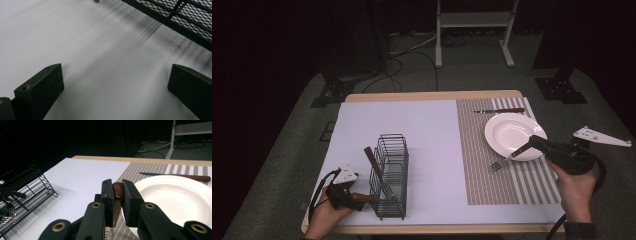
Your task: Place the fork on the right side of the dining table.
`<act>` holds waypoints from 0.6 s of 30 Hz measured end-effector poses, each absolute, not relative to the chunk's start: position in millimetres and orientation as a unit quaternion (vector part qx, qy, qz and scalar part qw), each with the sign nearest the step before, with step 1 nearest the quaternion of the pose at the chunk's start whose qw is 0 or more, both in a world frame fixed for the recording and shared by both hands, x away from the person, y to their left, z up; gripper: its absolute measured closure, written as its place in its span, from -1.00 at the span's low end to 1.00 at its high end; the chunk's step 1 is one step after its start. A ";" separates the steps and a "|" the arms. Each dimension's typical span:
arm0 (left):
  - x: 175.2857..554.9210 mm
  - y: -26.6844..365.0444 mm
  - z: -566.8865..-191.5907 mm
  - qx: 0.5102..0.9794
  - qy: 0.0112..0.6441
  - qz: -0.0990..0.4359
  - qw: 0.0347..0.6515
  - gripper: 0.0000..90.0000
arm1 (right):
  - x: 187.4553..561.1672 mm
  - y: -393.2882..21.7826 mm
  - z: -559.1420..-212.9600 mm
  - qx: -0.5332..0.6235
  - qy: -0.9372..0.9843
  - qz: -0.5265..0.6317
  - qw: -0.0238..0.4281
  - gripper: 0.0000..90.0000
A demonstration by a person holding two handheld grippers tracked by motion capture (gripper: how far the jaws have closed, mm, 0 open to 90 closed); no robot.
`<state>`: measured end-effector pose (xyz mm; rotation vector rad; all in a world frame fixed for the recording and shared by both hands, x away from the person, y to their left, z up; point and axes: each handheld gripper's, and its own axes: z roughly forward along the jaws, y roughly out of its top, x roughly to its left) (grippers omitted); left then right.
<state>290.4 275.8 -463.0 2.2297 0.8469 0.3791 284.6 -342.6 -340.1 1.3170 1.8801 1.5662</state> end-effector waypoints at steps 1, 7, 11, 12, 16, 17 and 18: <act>290.4 275.9 -463.0 0.863 0.328 0.146 0.355 -1.00 | 284.6 -342.6 -340.1 0.466 0.665 0.554 0.180 0.78; 290.6 275.9 -463.0 0.863 0.328 0.146 0.355 -1.00 | 280.8 -345.1 -345.1 0.475 0.662 0.552 0.180 0.78; 290.6 275.9 -463.0 0.863 0.327 0.146 0.355 -1.00 | 278.0 -348.7 -347.8 0.479 0.659 0.551 0.183 0.77; 290.6 275.9 -463.0 0.863 0.327 0.146 0.355 -1.00 | 278.0 -349.7 -348.2 0.481 0.658 0.549 0.183 0.76; 290.6 275.9 -463.0 0.863 0.327 0.146 0.355 -1.00 | 278.5 -352.9 -351.6 0.488 0.652 0.549 0.187 0.74; 290.6 275.9 -463.0 0.863 0.327 0.146 0.355 -1.00 | 278.7 -353.7 -352.2 0.489 0.651 0.549 0.188 0.74; 290.6 275.9 -463.0 0.863 0.327 0.146 0.355 -1.00 | 278.8 -354.6 -352.6 0.491 0.651 0.548 0.189 0.73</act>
